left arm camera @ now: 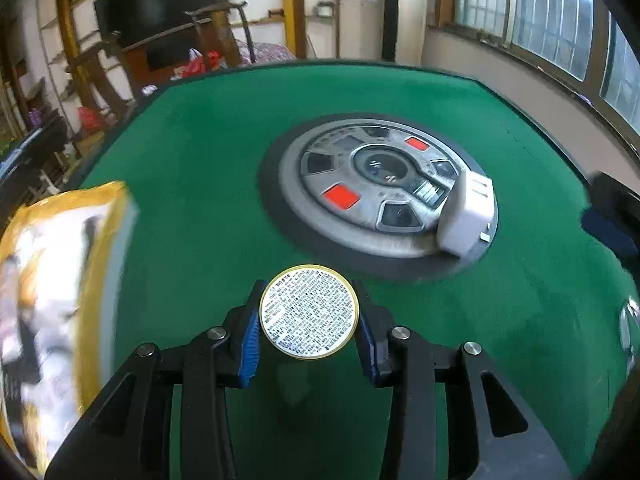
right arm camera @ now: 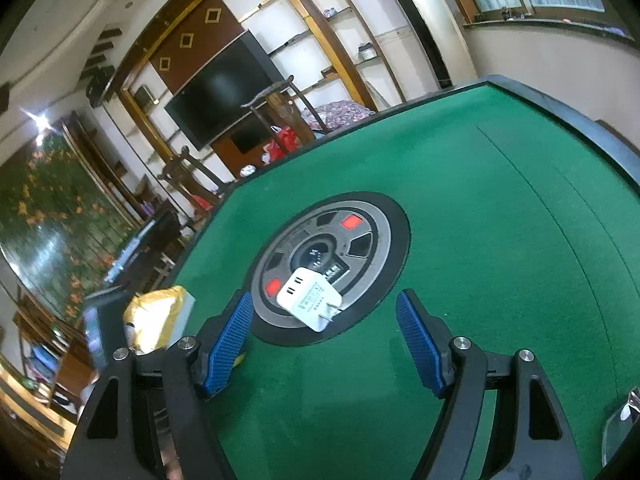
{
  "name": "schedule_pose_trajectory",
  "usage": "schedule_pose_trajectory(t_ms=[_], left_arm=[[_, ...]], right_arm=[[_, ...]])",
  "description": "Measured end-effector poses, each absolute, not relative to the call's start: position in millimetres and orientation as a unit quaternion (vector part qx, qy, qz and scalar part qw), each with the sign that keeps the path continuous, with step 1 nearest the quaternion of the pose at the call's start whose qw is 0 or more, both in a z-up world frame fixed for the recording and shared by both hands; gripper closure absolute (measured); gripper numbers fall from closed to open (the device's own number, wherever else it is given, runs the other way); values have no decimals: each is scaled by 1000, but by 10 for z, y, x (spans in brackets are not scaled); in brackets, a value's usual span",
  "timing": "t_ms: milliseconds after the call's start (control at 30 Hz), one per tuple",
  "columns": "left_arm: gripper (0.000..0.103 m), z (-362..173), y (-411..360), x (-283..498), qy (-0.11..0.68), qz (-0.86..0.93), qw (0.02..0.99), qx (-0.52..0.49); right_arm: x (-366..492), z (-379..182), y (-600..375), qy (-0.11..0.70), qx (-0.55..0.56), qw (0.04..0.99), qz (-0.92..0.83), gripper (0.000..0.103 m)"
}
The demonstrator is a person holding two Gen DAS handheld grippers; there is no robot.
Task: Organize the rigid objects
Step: 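Grasp the yellow-lidded tin with the left gripper while the right grasps the white charger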
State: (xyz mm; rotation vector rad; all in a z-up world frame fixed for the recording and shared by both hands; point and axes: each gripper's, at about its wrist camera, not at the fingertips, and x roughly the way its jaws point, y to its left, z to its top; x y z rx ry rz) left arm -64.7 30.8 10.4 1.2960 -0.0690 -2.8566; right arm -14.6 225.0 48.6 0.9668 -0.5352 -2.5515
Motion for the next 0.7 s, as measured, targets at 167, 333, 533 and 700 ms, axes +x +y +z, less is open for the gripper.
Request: schedule_pose_trajectory(t_ms=[167,333,533,700], left_arm=[[66,158,170,-657,-2,-920,-14,391],[66,174,51,-759,19,-922,-8,386],[66,164,-18,-731,16,-923,3,385],[66,152,-25,-752,21,-921,-1,388]], right_arm=[[-221,403,2083,-187,358,172,-898,34],[-281,404,1784,-156,369,159,-903,34],[-473,348,1455,-90,381,104,-914,34],[-617,250,1382,-59,400,72,-912,70]])
